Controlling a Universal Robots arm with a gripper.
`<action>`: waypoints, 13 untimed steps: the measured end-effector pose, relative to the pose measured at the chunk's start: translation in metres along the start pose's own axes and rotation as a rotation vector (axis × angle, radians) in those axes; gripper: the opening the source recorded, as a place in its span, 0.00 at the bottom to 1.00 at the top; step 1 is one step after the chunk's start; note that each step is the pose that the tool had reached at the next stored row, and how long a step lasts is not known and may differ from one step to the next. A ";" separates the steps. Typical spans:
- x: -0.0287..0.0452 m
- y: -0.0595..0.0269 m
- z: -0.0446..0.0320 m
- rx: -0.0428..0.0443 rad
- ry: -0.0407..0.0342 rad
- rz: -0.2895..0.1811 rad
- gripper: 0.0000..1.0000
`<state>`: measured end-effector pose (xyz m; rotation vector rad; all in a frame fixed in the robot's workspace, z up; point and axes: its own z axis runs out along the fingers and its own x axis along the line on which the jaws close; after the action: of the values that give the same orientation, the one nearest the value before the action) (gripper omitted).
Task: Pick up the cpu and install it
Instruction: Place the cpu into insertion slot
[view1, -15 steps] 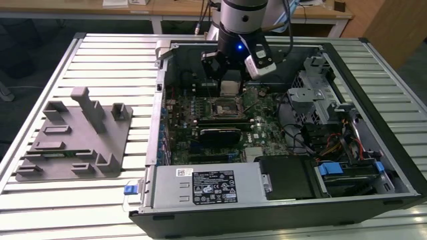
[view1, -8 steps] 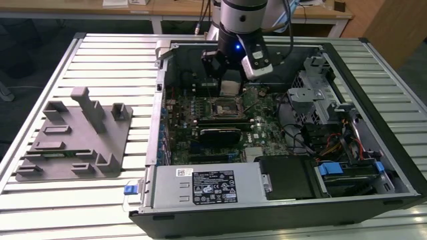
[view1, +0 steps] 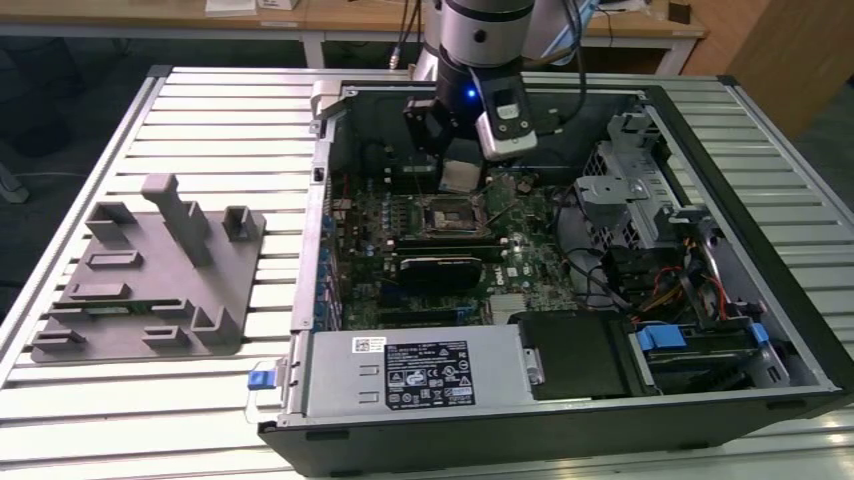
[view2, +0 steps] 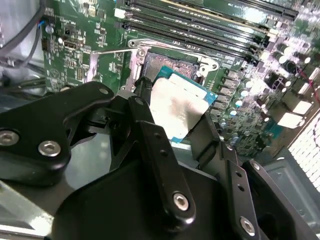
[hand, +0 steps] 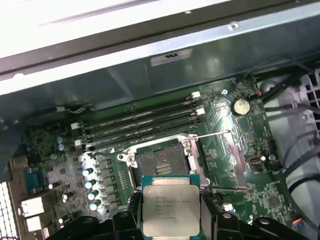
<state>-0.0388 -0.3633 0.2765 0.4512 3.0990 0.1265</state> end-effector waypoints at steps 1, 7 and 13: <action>0.0000 0.0000 0.0000 -0.0001 -0.0010 0.012 0.55; 0.0000 0.0000 0.0000 -0.0003 -0.0066 0.082 0.55; 0.0000 0.0000 0.0000 -0.0006 -0.0118 0.145 0.55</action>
<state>-0.0388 -0.3633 0.2764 0.6735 3.0524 0.1251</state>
